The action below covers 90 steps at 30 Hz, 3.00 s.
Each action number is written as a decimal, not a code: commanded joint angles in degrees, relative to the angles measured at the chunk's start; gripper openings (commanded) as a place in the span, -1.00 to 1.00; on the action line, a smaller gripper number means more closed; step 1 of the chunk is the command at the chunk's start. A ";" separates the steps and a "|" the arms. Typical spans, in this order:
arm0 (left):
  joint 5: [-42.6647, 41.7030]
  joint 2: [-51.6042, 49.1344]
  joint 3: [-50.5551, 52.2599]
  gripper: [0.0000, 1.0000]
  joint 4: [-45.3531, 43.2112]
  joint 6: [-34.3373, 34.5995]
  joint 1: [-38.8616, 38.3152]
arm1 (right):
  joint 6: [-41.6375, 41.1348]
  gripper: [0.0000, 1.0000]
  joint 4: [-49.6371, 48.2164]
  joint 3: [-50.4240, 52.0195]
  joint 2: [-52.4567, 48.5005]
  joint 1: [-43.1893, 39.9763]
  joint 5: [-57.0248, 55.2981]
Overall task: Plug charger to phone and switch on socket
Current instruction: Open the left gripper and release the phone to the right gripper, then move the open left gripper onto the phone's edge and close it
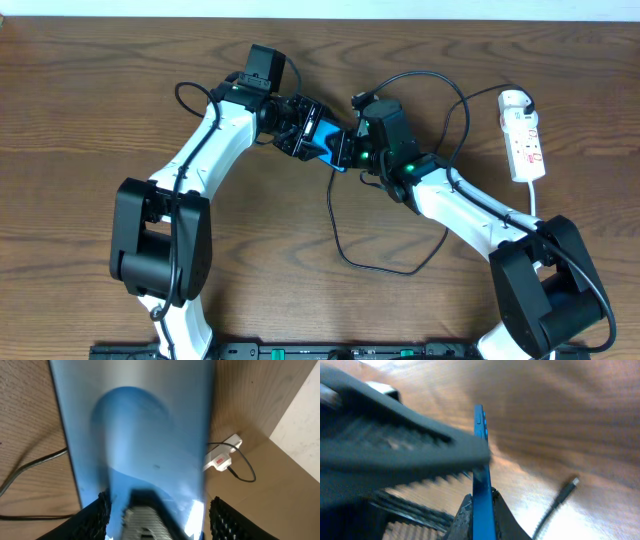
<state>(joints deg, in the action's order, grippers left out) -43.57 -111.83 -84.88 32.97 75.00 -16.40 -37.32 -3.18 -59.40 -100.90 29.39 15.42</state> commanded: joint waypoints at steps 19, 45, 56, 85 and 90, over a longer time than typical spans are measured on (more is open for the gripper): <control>-8.76 0.94 -0.37 0.28 -8.66 -7.41 3.65 | -17.00 -0.98 -2.54 -0.85 4.22 -11.32 2.51; -26.10 0.94 -0.37 0.28 -38.45 -5.68 7.50 | -49.44 -0.97 -20.24 -0.87 8.66 -6.08 -3.80; -21.94 0.94 -0.37 0.24 -38.45 0.81 7.50 | -50.71 -0.97 -20.20 -0.87 8.66 -4.52 -4.37; -27.65 0.94 -0.37 -0.42 -38.49 3.17 7.43 | -53.62 -0.97 -19.76 -0.87 8.63 -1.03 -9.73; -28.00 0.94 -0.37 -0.58 -38.49 2.67 7.43 | -54.40 -0.97 -19.37 -0.87 8.63 -0.87 -9.73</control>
<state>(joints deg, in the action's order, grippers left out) -68.47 -111.83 -84.82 -4.99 78.24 -9.04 -91.18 -22.68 -59.42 -93.58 27.99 6.79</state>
